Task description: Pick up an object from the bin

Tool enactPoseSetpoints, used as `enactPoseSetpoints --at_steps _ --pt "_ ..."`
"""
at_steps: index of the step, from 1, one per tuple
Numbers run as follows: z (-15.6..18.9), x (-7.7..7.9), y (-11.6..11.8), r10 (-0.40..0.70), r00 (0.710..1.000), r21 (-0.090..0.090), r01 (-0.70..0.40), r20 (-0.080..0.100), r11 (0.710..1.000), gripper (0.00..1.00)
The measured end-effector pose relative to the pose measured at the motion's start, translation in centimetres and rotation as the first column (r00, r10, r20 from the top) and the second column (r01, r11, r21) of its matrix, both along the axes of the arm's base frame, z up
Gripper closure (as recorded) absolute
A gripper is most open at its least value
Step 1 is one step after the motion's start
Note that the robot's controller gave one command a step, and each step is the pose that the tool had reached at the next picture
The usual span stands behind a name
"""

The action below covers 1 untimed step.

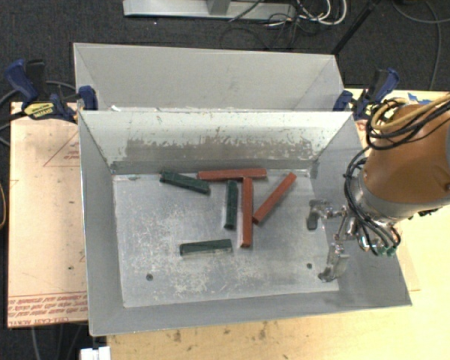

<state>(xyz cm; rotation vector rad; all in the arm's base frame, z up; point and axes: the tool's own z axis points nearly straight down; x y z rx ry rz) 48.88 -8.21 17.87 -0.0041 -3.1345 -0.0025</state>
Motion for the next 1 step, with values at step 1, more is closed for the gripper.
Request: enactPoseSetpoints --at_steps 1 --pt "2.62 4.64 1.79 -0.085 0.996 0.0 0.085 0.014 0.996 0.0"
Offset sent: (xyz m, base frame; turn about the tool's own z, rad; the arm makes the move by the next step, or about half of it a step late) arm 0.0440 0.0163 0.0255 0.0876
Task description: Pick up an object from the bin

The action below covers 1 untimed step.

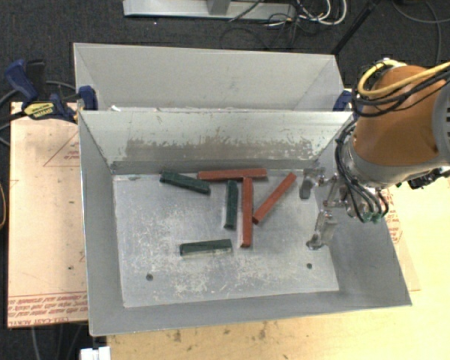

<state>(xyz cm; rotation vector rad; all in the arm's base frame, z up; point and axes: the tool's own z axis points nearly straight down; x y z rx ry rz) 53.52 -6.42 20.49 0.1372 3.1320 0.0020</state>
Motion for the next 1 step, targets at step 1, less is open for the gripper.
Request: enactPoseSetpoints --at_steps 1 --pt "-5.69 7.16 5.02 0.067 0.998 0.002 -0.067 -0.002 0.998 0.0"
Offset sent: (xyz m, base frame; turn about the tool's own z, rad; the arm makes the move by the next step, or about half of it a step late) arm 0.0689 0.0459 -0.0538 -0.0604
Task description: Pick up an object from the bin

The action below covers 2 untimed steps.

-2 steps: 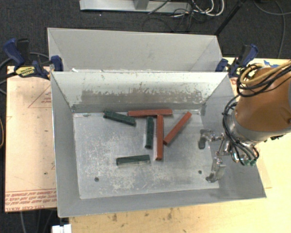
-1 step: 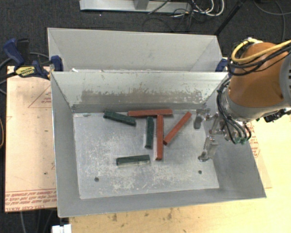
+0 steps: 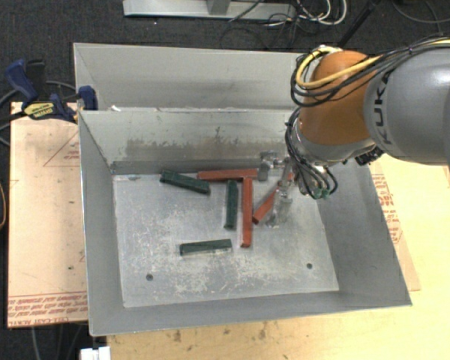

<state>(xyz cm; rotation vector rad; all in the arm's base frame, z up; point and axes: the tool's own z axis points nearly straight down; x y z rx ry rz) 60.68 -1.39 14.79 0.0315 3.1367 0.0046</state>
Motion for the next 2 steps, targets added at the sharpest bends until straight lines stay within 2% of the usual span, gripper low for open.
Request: enactPoseSetpoints --at_steps 1,2 --pt "-7.49 0.93 -0.52 0.403 0.915 -0.002 -0.403 -0.001 0.915 0.0" --pt "-7.19 1.09 -0.59 0.403 0.915 -0.006 -0.403 0.002 0.915 1.0"
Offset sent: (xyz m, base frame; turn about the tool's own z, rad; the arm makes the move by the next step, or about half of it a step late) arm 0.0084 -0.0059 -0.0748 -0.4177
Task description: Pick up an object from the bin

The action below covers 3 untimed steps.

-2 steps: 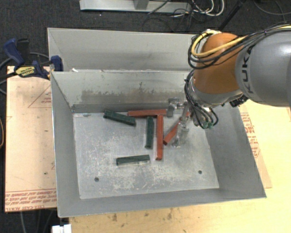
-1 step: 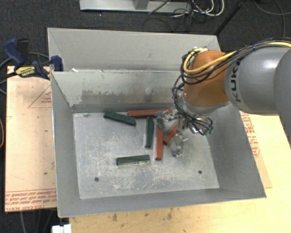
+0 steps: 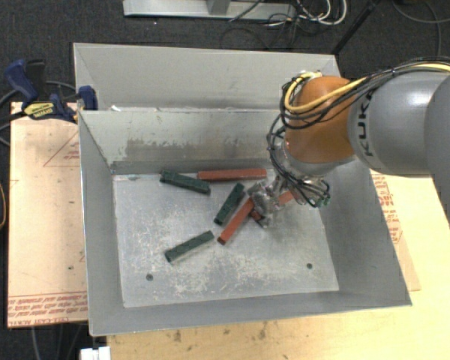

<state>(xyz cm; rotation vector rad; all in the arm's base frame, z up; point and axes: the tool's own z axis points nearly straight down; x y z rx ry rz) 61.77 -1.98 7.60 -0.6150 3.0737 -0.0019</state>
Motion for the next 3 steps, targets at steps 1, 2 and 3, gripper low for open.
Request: enactPoseSetpoints --at_steps 1,2,3 --pt "4.3 2.3 -2.2 -0.073 0.997 0.001 0.073 0.002 0.997 1.0" --pt "4.0 2.2 -2.1 -0.072 0.997 0.002 0.072 -0.003 0.997 0.0" --pt "-0.9 1.9 -3.5 -0.115 0.993 0.002 0.115 -0.009 0.993 0.0"
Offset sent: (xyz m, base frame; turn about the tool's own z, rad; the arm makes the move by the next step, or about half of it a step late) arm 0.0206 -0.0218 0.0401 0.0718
